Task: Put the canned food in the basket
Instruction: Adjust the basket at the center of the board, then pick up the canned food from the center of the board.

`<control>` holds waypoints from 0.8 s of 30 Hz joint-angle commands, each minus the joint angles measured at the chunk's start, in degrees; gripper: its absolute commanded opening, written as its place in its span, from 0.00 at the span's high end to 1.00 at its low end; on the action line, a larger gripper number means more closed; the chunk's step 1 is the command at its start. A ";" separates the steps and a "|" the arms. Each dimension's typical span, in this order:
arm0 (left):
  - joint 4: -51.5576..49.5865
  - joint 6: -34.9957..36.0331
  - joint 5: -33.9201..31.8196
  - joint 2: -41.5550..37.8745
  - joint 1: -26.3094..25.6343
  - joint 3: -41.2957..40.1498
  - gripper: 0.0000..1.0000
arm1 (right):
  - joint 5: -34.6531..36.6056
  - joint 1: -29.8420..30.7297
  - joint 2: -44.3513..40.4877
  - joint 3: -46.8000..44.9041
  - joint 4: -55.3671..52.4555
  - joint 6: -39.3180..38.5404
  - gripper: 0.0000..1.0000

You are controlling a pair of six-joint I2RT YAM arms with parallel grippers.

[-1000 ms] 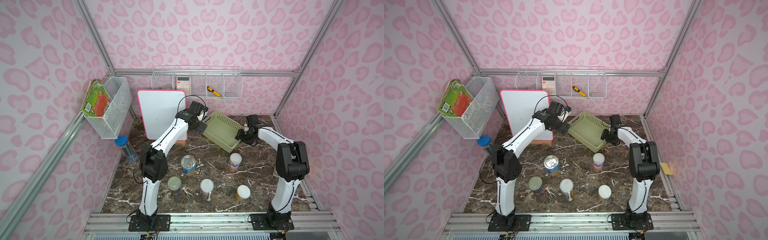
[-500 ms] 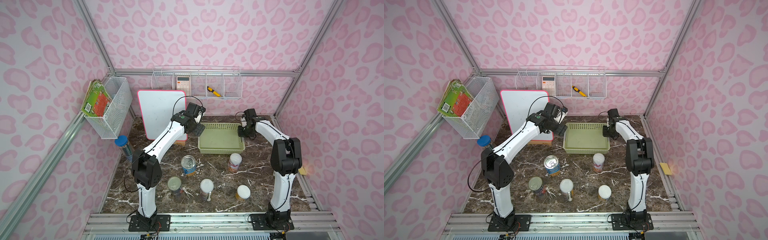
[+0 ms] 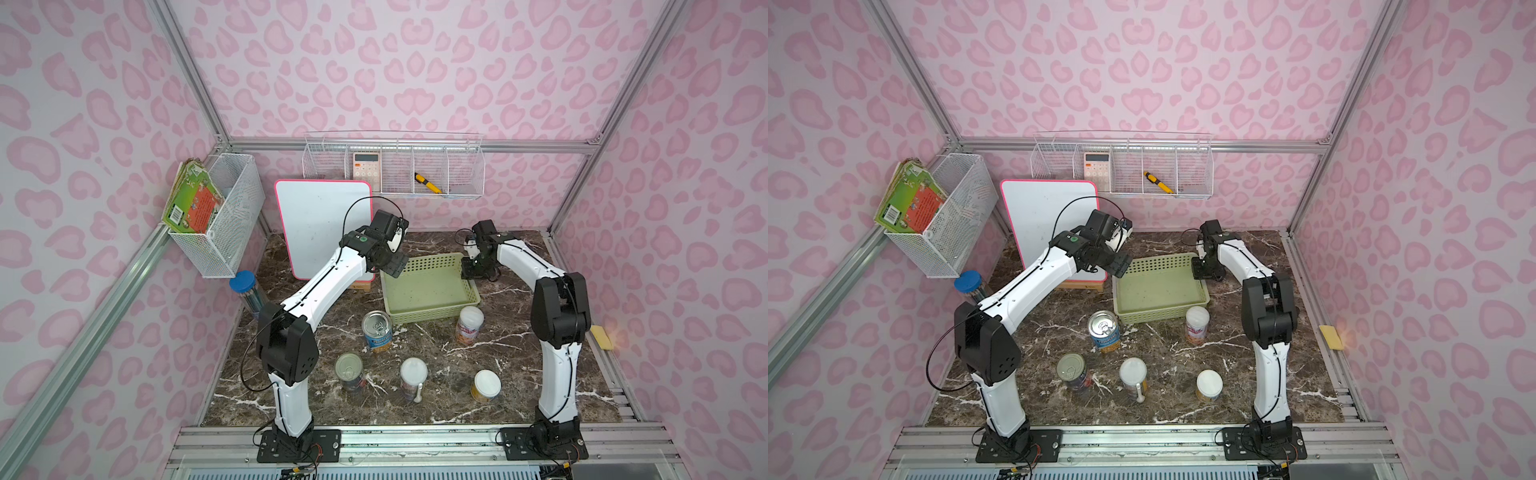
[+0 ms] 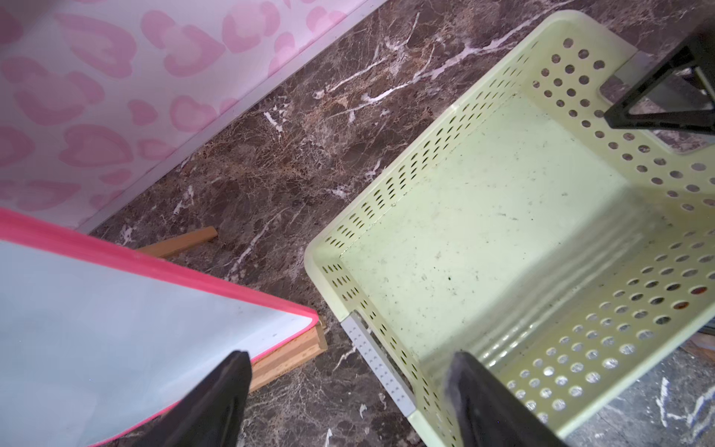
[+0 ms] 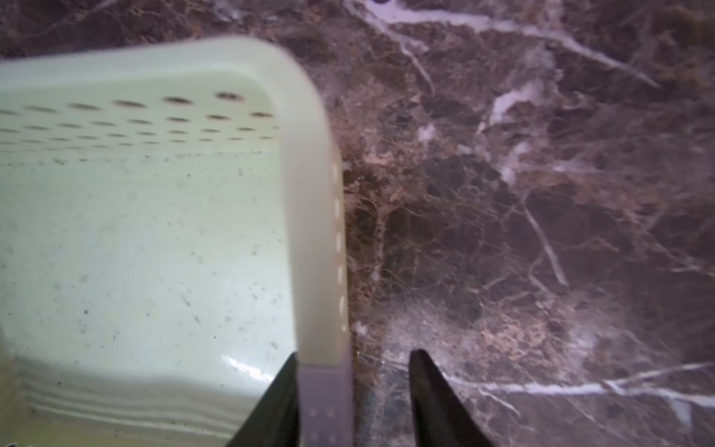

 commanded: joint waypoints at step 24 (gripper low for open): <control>1.85 -12.24 7.57 -21.67 -5.01 -15.20 0.05 | 4.63 11.71 -28.22 -19.75 -3.00 5.85 0.20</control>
